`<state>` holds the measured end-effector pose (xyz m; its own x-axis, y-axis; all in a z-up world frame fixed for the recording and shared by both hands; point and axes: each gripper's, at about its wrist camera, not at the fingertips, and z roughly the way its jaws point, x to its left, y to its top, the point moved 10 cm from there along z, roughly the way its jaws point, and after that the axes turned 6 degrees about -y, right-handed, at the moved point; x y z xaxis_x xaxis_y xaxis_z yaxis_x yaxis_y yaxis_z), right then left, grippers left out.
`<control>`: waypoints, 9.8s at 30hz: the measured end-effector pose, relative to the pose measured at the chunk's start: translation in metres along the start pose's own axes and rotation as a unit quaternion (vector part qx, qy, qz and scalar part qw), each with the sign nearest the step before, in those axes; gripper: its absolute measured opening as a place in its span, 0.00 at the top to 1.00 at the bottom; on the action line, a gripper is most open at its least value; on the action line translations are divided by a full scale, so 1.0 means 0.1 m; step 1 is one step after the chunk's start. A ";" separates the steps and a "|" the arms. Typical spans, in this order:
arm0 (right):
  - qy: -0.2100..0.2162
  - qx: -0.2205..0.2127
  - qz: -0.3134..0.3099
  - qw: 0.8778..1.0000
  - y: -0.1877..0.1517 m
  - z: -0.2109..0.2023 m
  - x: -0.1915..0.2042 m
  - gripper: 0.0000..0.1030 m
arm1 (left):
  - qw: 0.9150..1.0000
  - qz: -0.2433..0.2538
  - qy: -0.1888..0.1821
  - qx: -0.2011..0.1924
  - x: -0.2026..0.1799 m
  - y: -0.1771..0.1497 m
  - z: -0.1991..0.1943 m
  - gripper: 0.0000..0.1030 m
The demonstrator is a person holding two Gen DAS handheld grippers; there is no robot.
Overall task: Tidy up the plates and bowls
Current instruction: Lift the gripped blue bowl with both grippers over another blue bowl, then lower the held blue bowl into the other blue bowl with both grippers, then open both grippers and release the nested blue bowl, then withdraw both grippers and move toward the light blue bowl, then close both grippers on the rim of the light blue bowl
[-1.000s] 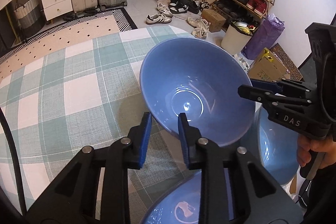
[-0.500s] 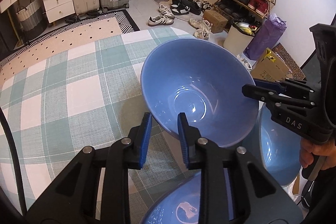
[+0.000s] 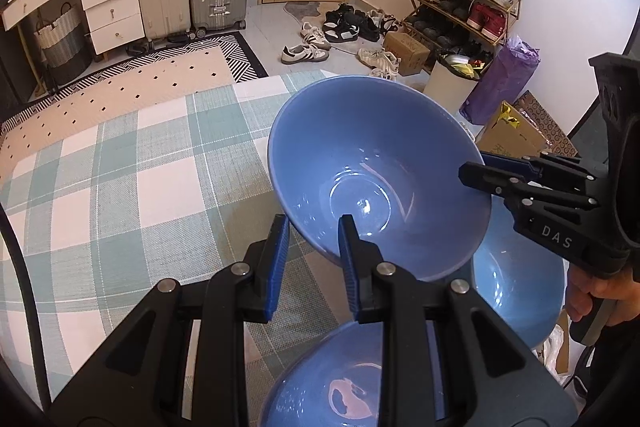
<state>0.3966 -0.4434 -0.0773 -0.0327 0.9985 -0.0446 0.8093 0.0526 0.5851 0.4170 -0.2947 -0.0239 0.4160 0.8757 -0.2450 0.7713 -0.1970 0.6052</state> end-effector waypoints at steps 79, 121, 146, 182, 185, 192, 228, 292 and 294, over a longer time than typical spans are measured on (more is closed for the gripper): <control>0.023 -0.105 -0.027 0.994 -0.32 -1.68 0.61 0.78 | 0.996 0.017 0.009 -0.087 -0.62 -0.62 -2.09 0.79; 0.032 -0.099 -0.036 0.994 -0.80 -1.77 0.95 0.78 | 0.996 0.020 0.026 -0.082 -0.68 -1.37 -2.23 0.79; 0.032 -0.064 -0.042 0.997 -1.21 -1.34 0.93 0.77 | 0.997 0.016 0.039 -0.058 -0.50 -1.70 -1.76 0.79; 0.005 -0.024 -0.075 0.997 -1.42 -0.92 1.01 0.74 | 0.998 0.024 0.048 -0.017 -0.27 -1.87 -1.20 0.77; 0.004 -0.022 -0.075 0.997 -1.43 -0.92 1.01 0.74 | 0.999 0.023 0.045 -0.017 -0.26 -1.87 -1.17 0.76; 0.002 -0.023 -0.081 0.996 -1.43 -0.91 0.99 0.73 | 0.999 0.013 0.036 -0.013 -0.22 -1.88 -1.11 0.76; -0.001 -0.101 -0.041 0.994 -1.25 -1.72 0.57 0.03 | 0.997 0.002 -0.006 -0.074 -0.68 -1.59 -1.79 0.02; -0.026 -0.067 0.059 0.996 -1.30 -1.38 -1.17 0.09 | 0.987 -0.090 -0.132 0.023 -2.43 -1.57 -0.54 0.40; -0.024 -0.063 0.061 0.996 -1.29 -1.33 -1.19 0.12 | 0.987 -0.095 -0.129 0.023 -2.42 -1.57 -0.51 0.40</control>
<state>0.2177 -0.5664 -0.0401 0.0918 0.9958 -0.0051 0.7255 -0.0633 0.6853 0.1707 -0.4538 -0.0213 0.3663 0.7583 -0.5393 0.8657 -0.0653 0.4963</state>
